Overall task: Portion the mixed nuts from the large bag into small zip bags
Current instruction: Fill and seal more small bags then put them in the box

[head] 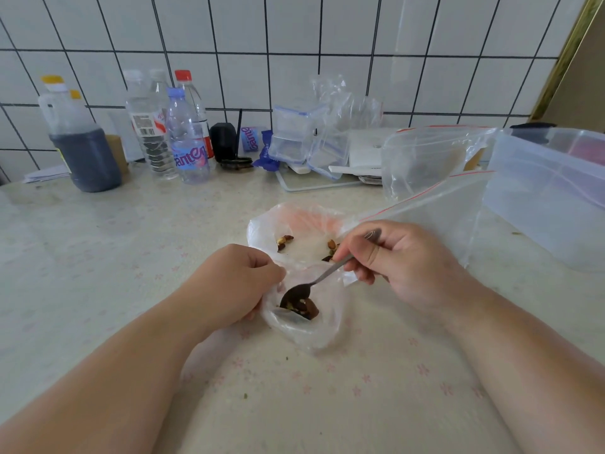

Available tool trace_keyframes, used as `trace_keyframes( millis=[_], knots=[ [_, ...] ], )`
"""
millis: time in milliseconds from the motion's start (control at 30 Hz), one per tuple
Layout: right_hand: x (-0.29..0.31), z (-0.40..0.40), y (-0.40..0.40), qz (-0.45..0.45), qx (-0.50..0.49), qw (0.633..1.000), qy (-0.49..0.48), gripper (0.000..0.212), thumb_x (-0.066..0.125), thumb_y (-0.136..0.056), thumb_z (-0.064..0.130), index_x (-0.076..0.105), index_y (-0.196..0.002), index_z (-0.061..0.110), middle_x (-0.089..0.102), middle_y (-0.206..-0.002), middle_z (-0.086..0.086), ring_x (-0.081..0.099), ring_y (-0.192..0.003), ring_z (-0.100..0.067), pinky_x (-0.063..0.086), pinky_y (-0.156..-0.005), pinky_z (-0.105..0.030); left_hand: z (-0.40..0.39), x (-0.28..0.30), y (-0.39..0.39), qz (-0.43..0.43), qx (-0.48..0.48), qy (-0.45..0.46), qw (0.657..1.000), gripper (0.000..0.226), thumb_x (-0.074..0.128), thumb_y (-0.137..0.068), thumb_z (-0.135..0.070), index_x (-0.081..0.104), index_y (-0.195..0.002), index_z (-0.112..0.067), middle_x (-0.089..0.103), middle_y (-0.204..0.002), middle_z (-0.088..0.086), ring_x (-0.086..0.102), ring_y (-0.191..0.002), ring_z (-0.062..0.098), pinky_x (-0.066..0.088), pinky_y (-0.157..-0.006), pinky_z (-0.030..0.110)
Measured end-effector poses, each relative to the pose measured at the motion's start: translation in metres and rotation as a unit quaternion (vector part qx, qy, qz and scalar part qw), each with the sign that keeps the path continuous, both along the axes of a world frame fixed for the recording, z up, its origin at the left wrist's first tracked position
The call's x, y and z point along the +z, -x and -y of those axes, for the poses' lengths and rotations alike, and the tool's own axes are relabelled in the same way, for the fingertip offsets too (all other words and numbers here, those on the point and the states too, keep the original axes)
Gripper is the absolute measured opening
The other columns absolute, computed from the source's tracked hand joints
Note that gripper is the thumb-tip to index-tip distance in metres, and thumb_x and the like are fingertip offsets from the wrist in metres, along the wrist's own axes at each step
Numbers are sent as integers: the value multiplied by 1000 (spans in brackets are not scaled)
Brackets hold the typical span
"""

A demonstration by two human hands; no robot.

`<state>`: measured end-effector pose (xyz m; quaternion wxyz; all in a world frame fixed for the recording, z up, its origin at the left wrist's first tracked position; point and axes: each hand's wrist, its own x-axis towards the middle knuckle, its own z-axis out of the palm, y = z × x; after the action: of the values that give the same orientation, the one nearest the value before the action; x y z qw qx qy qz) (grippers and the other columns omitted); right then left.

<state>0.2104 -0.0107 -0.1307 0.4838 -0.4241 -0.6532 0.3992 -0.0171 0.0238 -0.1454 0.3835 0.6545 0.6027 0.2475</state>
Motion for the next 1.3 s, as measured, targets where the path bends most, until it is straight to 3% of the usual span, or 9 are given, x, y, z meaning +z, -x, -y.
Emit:
trace_keyframes(
  millis=[133, 233, 333, 433, 633, 833, 967, 1067, 1300],
  knots=[
    [2, 2, -4, -1, 7, 1000, -27, 22, 60, -88, 26, 77, -75, 23, 67, -72, -4, 57, -66, -14, 46, -62, -21, 0, 0, 0, -31, 6, -18, 999, 29, 62, -89, -29, 70, -72, -8, 42, -44, -5, 38, -40, 13, 35, -44, 21],
    [3, 2, -8, -61, -20, 998, -26, 24, 59, -89, 27, 77, -77, 18, 67, -69, -2, 56, -62, -12, 46, -61, -18, 0, 0, 1, -33, 11, -17, 999, 37, 60, -89, -34, 56, -64, -7, 45, -48, -4, 38, -42, 14, 34, -47, 25],
    [4, -3, -10, -141, -70, 988, -11, 24, 60, -88, 29, 77, -75, 19, 65, -66, -2, 52, -59, -13, 42, -59, -23, 0, 3, 3, 11, 66, 6, 998, 46, 55, -93, -48, 71, -64, -16, 64, -50, -2, 49, -36, 11, 40, -50, 25],
    [2, -7, -13, -178, -140, 974, -8, 24, 61, -89, 30, 77, -74, 19, 65, -67, -2, 53, -62, -14, 42, -59, -26, -6, 5, 2, 31, 150, 9, 988, 46, 52, -96, -50, 75, -80, -14, 71, -55, -1, 55, -37, 14, 43, -53, 27],
    [-7, -12, -12, -93, -252, 963, -7, 21, 59, -93, 33, 76, -82, 35, 72, -70, 5, 60, -59, -4, 49, -59, -20, -16, 17, -4, 35, 165, 75, 983, 41, 52, -100, -43, 63, -99, -4, 74, -59, 5, 62, -41, 24, 45, -53, 26],
    [-13, -15, -11, -15, -263, 965, 3, 19, 59, -95, 34, 74, -83, 33, 73, -76, 13, 64, -62, 0, 55, -70, -29, -20, 24, -20, -6, 143, 108, 984, 48, 57, -99, -45, 66, -93, 1, 69, -51, 8, 61, -36, 22, 50, -42, 22],
    [-14, -16, -11, 6, -258, 966, 1, 21, 59, -96, 32, 74, -82, 33, 73, -76, 14, 64, -62, 0, 57, -73, -29, -20, 18, -24, -47, 145, 75, 985, 31, 55, -96, -24, 71, -84, -1, 70, -52, 6, 59, -33, 18, 45, -40, 19],
    [-15, -17, -12, 10, -264, 964, -4, 21, 58, -97, 33, 74, -83, 32, 73, -76, 15, 65, -62, -1, 58, -75, -34, -22, 14, -22, -25, 154, 47, 987, 27, 46, -95, -11, 69, -85, 0, 70, -50, 6, 62, -35, 18, 45, -38, 20],
    [-15, -16, -11, 28, -260, 965, -16, 22, 57, -97, 32, 73, -83, 31, 71, -73, 17, 61, -60, 1, 56, -76, -35, -31, -2, -11, 3, 134, -101, 986, 19, 46, -106, -33, 60, -96, -23, 72, -61, -10, 72, -50, 17, 59, -52, 35]
  ],
)
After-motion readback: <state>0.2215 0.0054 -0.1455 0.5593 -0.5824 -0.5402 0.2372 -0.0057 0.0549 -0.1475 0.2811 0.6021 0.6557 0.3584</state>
